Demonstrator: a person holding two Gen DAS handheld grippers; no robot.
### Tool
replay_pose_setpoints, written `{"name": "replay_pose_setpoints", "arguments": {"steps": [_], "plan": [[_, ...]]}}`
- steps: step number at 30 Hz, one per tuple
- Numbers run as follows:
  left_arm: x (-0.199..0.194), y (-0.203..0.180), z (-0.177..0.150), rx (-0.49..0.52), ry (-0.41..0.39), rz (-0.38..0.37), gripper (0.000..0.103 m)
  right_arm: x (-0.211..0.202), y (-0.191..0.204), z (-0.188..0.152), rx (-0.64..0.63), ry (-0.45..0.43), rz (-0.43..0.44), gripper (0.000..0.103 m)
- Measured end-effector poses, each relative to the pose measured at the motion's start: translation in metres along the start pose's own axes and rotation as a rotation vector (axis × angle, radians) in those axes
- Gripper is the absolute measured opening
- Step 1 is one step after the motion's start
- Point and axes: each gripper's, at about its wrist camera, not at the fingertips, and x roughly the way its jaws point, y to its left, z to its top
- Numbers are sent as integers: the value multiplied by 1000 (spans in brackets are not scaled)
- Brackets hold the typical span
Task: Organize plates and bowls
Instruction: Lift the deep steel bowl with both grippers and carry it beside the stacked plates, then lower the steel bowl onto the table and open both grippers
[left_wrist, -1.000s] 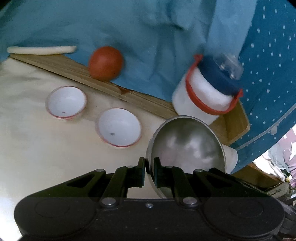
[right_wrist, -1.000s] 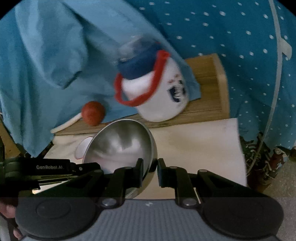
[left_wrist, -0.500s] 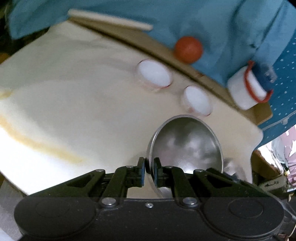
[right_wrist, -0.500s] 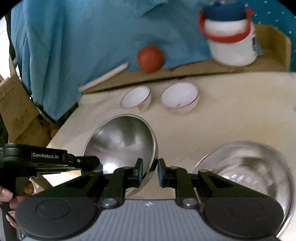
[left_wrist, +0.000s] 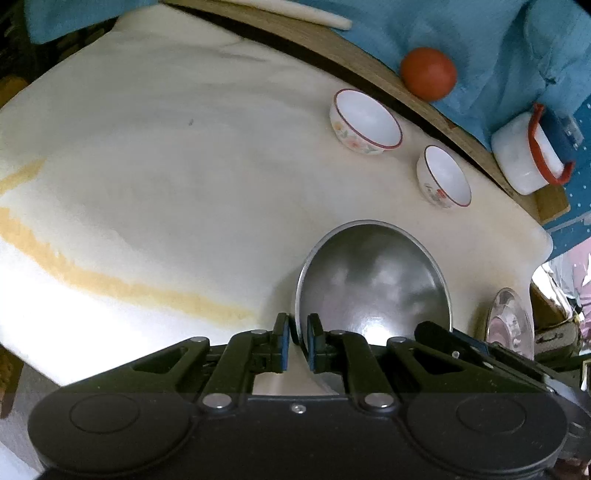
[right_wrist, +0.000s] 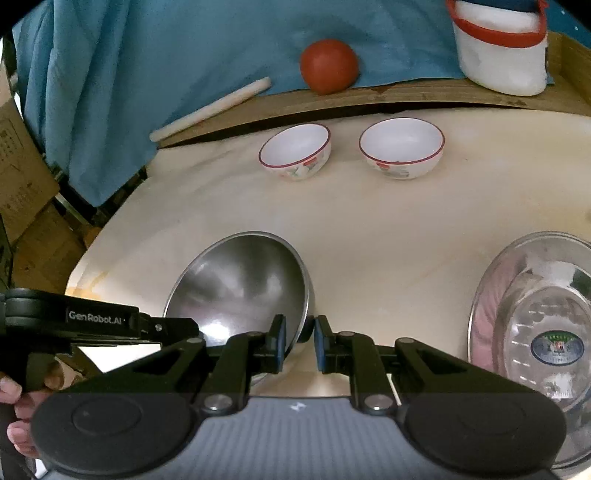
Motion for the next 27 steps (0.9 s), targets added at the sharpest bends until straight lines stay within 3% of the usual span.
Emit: {"name": "replay_pose_setpoints", "arguments": {"steps": [6, 14, 17, 19, 22, 27], "plan": [[3, 0, 3, 21, 2, -18, 14, 3, 3, -2, 12, -2, -16, 20], [-3, 10, 5, 24, -25, 55, 42, -4, 5, -6, 13, -12, -22, 34], [-14, 17, 5, 22, -66, 75, 57, -9, 6, -7, 17, -30, -36, 45], [-21, 21, 5, 25, -89, 65, 59, -13, 7, -8, 19, -44, -49, 61], [-32, 25, 5, 33, -125, 50, 66, -23, 9, -8, 8, -71, -73, 76], [-47, 25, 9, 45, -186, 24, 78, -38, 12, -5, -15, -106, -96, 93]]}}
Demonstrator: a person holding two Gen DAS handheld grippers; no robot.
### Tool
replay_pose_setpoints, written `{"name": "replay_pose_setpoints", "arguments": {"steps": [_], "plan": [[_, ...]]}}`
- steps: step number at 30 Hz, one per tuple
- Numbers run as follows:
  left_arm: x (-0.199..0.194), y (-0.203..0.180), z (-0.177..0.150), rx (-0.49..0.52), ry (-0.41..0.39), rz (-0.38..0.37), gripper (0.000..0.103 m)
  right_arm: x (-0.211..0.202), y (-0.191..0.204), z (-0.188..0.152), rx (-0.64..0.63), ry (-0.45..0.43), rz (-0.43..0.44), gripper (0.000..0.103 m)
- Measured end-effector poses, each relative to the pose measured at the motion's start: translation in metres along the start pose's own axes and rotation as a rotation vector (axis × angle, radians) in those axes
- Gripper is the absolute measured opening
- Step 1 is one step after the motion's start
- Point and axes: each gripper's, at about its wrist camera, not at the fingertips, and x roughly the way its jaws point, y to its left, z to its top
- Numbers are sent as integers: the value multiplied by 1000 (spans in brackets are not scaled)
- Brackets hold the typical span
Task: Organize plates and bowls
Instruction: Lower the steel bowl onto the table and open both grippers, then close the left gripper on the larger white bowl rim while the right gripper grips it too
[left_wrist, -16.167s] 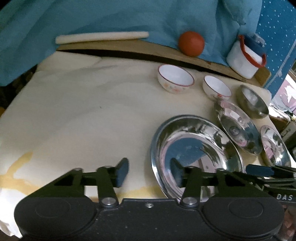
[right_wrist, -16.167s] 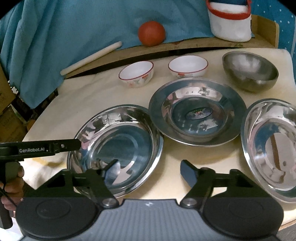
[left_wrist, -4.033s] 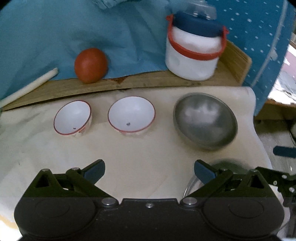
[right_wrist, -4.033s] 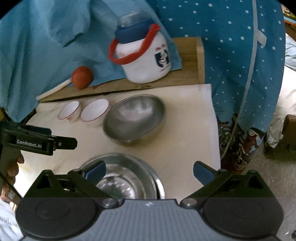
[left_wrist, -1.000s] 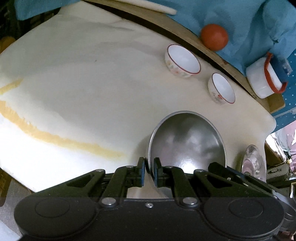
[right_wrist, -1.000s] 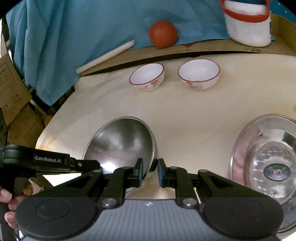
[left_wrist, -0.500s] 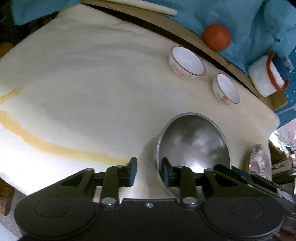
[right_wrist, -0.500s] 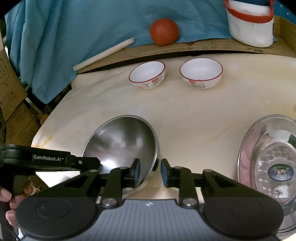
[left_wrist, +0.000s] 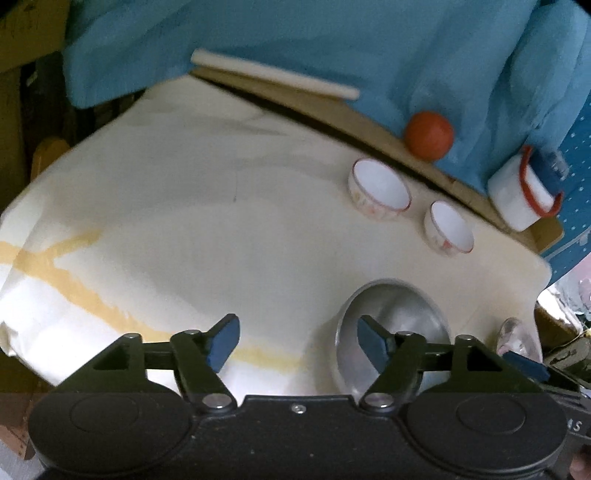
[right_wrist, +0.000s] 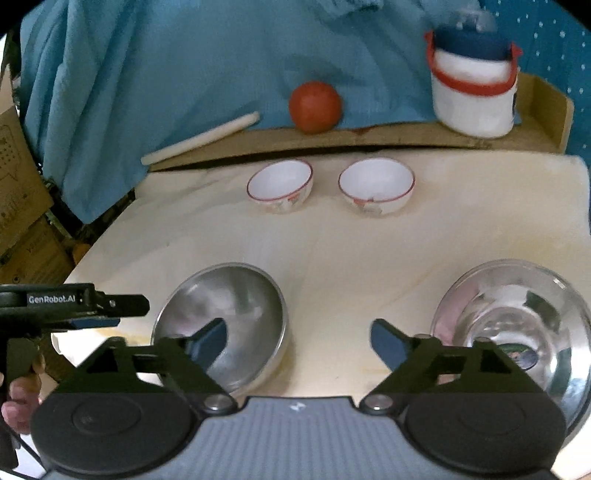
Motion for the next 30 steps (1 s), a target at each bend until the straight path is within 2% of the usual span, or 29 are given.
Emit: {"name": "replay_pose_setpoints", "arguments": {"steps": [3, 5, 6, 11, 17, 24, 30], "plan": [[-5, -3, 4, -10, -32, -11, 88, -7, -2, 4, -21, -14, -8, 102], [-6, -5, 7, -25, -44, -16, 98, -9, -5, 7, -23, -21, -9, 103], [-6, -7, 8, -31, -49, -15, 99, -10, -8, 9, -20, -23, -12, 103], [0, -25, 18, -37, -80, 7, 100, -3, -18, 24, -30, -25, -23, 103], [18, -64, 38, -24, -98, 10, 102, 16, -49, 48, -58, -30, -51, 103], [62, -120, 63, 35, -56, 34, 102, 36, -99, 81, -55, -48, -54, 103], [105, -150, 69, 33, 16, 54, 102, 62, -135, 98, -16, -13, -34, 102]]}}
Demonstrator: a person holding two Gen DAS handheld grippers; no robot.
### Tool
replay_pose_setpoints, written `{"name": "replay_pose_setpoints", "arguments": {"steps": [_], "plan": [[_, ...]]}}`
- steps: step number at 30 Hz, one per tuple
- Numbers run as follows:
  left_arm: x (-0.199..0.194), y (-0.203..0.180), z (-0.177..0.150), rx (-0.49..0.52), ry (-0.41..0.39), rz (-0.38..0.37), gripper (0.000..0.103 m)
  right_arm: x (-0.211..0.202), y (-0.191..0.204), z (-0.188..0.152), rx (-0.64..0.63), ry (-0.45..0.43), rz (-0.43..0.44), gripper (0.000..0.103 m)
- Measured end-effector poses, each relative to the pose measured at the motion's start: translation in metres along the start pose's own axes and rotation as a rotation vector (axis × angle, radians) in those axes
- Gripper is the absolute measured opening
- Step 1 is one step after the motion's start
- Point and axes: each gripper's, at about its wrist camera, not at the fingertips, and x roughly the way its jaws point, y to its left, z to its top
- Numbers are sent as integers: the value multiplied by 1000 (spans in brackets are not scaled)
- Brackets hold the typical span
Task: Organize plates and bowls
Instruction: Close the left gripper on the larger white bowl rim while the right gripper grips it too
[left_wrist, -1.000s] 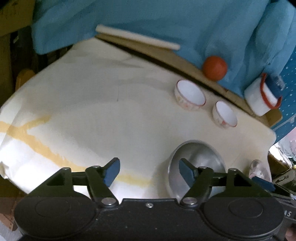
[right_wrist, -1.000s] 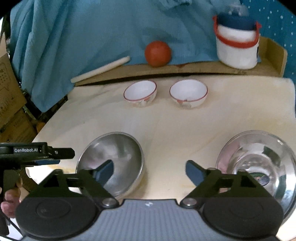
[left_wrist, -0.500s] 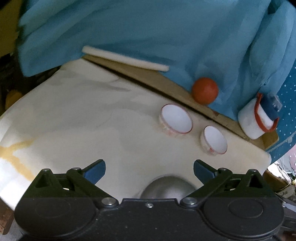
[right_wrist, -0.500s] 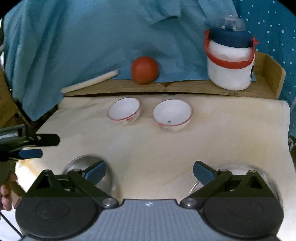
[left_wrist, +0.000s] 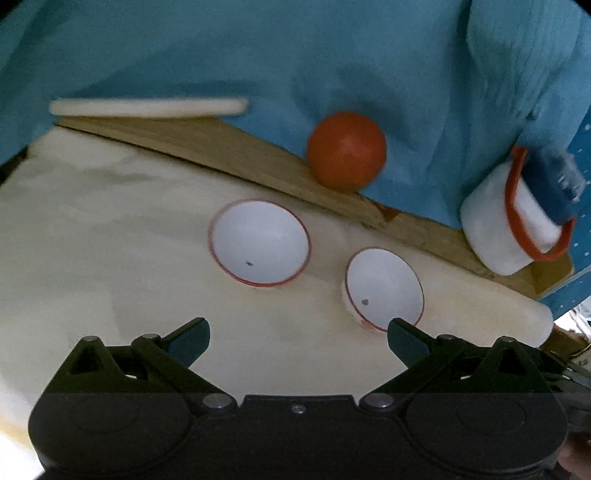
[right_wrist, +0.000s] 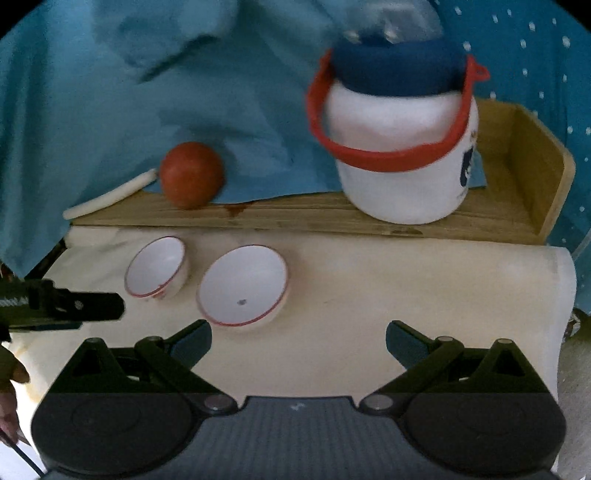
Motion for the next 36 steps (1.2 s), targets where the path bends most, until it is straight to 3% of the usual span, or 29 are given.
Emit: {"name": "replay_pose_setpoints", "arguments": {"steps": [11, 18, 23, 27, 36], "plan": [[45, -23, 13, -34, 68, 56, 102, 36, -26, 15, 39, 14, 51, 100], [57, -23, 15, -80, 99, 96, 100, 55, -27, 21, 36, 21, 82, 84], [61, -23, 14, -94, 114, 95, 89, 66, -25, 27, 26, 31, 120, 77], [64, -23, 15, -97, 124, 93, 82, 73, -25, 28, 24, 39, 147, 62], [70, -22, 17, -115, 122, 19, 47, 83, -25, 27, 45, 60, 189, 34]]}}
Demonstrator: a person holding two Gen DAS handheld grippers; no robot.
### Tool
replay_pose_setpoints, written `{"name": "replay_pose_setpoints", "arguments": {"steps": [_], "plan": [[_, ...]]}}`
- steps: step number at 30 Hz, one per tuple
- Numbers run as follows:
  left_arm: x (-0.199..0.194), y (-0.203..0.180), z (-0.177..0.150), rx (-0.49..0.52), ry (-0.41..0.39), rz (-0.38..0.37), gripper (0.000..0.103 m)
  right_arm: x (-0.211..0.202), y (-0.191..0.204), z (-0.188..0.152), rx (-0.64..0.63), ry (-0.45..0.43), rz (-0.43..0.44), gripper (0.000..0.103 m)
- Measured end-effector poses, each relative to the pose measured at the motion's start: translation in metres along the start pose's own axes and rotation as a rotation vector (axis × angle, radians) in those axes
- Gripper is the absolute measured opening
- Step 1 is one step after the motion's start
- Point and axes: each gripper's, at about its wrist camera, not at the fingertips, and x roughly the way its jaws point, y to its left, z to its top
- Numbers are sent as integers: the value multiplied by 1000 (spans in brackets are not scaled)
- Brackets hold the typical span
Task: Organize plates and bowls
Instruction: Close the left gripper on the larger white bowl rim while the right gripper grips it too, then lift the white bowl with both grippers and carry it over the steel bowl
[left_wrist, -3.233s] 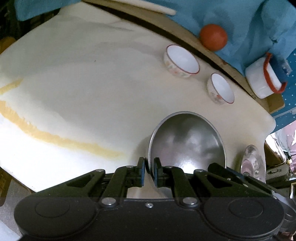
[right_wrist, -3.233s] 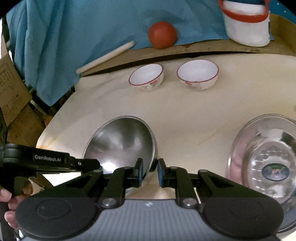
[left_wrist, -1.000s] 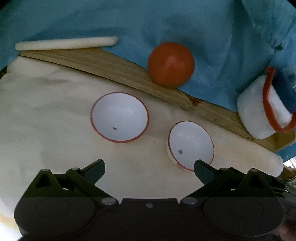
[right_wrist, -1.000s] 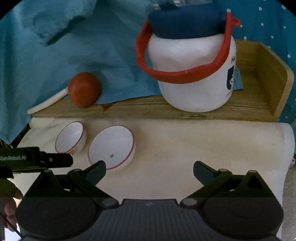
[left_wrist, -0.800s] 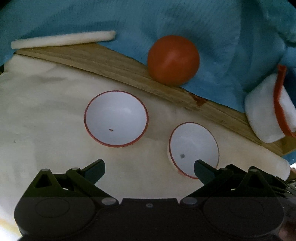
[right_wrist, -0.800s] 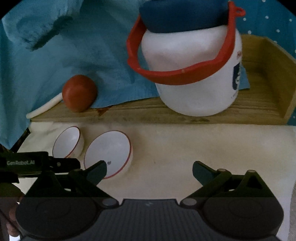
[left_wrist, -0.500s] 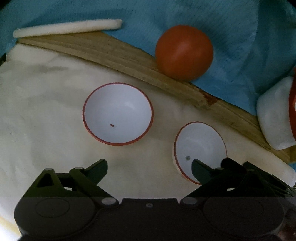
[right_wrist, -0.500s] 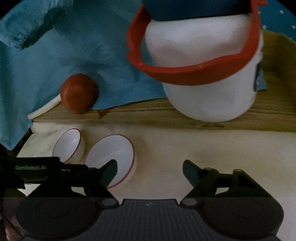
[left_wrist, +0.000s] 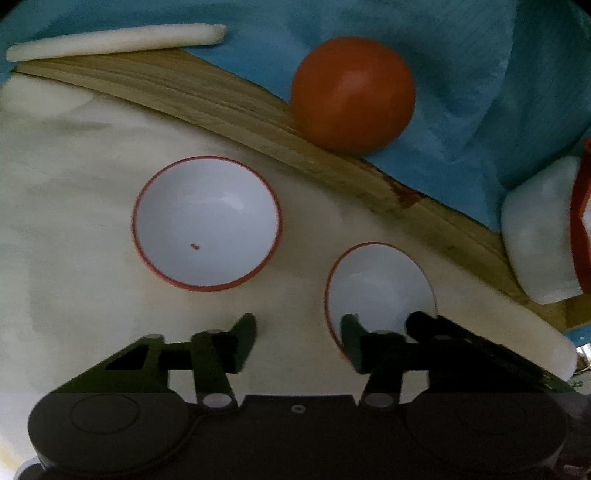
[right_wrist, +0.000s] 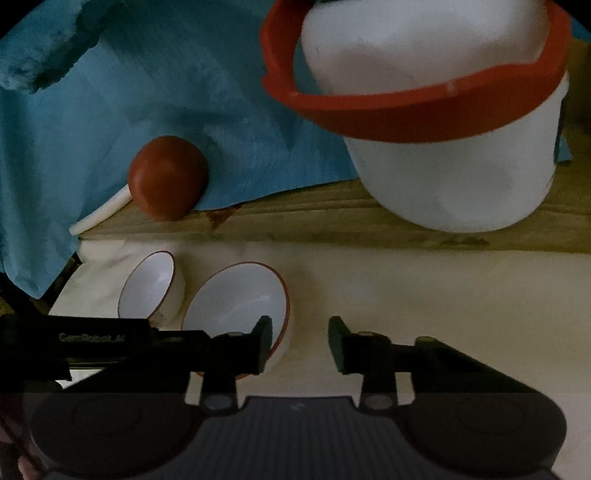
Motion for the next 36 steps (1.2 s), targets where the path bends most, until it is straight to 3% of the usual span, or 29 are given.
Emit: {"name": "replay_pose_setpoints", "arguments": {"steps": [8, 24, 36], "plan": [[3, -8, 2, 56, 3, -58, 13, 4, 1, 0, 13, 17, 44, 16], [-43, -8, -14, 103, -60, -127, 13, -40, 26, -16, -11, -47, 3, 16], [-79, 14, -30, 113, -116, -160, 13, -73, 61, -45, -11, -86, 10, 16]]}}
